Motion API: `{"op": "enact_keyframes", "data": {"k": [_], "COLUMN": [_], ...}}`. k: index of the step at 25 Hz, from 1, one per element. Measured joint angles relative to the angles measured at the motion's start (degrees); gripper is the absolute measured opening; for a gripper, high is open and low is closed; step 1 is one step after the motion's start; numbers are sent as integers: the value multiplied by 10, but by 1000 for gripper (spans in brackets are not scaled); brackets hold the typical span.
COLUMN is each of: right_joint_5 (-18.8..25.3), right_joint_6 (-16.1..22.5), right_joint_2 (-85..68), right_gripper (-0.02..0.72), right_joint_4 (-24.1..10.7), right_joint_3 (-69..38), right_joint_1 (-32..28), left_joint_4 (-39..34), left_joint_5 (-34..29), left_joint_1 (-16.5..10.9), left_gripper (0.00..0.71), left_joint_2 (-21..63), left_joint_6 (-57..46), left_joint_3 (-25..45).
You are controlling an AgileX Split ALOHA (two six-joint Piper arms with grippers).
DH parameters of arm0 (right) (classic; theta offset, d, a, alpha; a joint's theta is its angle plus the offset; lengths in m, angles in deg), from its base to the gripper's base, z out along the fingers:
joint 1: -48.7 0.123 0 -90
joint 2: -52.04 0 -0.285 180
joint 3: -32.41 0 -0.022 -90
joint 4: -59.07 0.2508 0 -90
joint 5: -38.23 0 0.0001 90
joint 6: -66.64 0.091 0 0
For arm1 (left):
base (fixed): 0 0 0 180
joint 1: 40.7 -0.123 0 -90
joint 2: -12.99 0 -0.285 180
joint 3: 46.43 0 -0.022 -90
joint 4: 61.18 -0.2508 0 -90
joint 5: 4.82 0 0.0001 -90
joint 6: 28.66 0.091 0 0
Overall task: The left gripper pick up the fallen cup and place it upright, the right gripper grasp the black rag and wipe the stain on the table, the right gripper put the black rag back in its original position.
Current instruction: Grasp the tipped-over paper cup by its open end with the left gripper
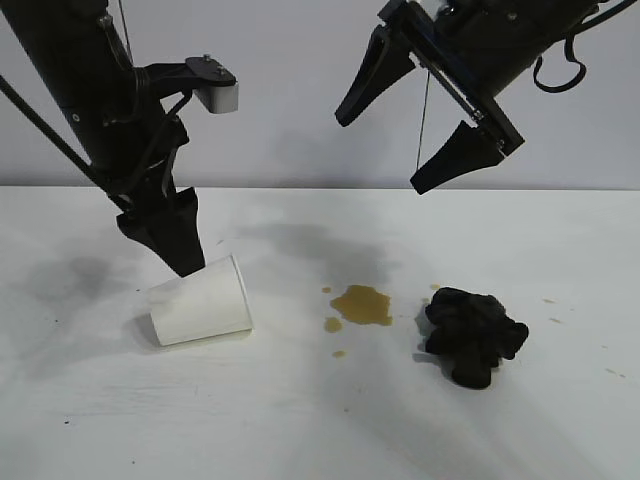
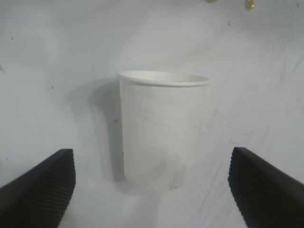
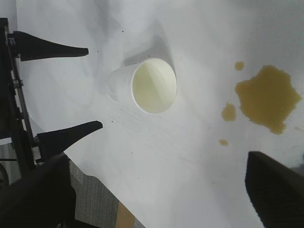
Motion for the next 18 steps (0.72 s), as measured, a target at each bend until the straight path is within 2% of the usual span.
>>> {"op": "enact_keyframes", "data": {"k": [12,18], "right_joint_5": [0,0], "right_joint_6": [0,0], "right_joint_2": [0,0], "right_gripper": [694,694], "right_joint_4": [0,0], "right_joint_3": [0,0], "right_joint_1": [0,0], "left_joint_4": [22,6], "left_joint_5": [-4,-2], "left_joint_1": [0,0], "left_gripper": [633,633], "left_joint_2": [-6,-61], "left_joint_6": [-6,-6], "left_joint_3": [0,1]}}
